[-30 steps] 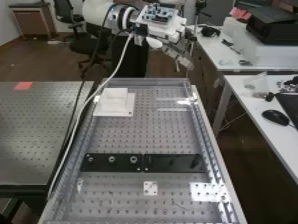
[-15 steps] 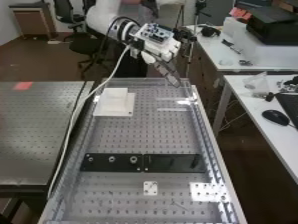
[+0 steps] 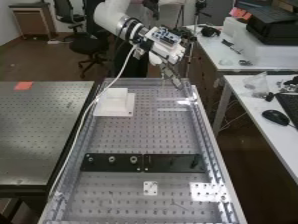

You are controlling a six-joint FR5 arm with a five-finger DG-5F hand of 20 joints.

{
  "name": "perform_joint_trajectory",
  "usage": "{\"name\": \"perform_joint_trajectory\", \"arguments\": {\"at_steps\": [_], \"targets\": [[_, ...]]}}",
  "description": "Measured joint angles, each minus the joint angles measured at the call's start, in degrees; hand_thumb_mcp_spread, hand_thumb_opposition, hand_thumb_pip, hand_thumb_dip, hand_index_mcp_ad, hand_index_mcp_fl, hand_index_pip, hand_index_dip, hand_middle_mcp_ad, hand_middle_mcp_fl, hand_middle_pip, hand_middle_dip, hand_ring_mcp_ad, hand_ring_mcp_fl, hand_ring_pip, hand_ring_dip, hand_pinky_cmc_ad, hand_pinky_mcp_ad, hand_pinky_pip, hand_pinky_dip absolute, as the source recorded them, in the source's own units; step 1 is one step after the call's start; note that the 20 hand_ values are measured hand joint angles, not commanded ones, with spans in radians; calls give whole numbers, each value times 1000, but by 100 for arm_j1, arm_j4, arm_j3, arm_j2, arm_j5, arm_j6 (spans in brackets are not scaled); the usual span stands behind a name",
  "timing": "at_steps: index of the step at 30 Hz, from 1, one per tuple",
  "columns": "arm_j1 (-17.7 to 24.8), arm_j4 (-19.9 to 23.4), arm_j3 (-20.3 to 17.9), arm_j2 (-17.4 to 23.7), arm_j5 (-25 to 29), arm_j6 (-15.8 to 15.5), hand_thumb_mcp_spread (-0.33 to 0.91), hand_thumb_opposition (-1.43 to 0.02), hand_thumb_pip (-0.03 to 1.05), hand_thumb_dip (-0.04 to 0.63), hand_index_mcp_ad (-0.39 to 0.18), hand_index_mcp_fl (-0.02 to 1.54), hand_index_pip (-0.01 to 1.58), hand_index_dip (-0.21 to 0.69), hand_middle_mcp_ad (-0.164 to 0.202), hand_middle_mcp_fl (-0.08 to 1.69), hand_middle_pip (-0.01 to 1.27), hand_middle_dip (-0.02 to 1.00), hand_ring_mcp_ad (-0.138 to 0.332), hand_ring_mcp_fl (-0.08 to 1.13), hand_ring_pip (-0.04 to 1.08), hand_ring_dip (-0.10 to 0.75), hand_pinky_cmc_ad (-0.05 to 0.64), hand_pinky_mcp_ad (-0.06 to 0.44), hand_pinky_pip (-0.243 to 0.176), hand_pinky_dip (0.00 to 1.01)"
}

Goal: Grab the chopstick and place it in the clear container

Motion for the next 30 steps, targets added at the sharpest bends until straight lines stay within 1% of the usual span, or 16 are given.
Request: {"name": "perform_joint_trajectory", "arguments": {"at_steps": [3,8,15,18,25,26,30], "targets": [[-36,-165,94,-69,-54,-26,682,-1124,445,265,-134,1525,5,429,38,1428,293,494,65,733,113,370,429,250,37,180],[-100,-256,172,-140,-176,-127,682,-1124,445,265,-134,1525,9,429,38,1428,297,492,65,733,113,374,429,250,37,180],[-172,-481,332,-265,-533,-469,682,-1124,445,265,-136,1525,9,429,38,1431,305,494,65,733,113,370,429,250,37,180],[-213,-578,428,-344,-742,-675,675,-1124,445,269,-136,1525,9,429,38,1429,305,489,65,733,113,370,429,250,37,180],[-340,-827,670,-485,-1259,-832,675,-1124,445,269,-136,1525,9,429,38,1431,309,487,63,733,112,370,429,246,37,176],[-362,-862,717,-505,-1356,-886,675,-1124,445,269,-136,1525,9,429,38,1431,309,487,66,733,112,370,429,246,33,176],[-447,-987,929,-582,-1772,-1108,679,-1124,445,265,-136,1525,9,429,38,1429,309,487,61,733,112,370,429,250,44,178]]}}
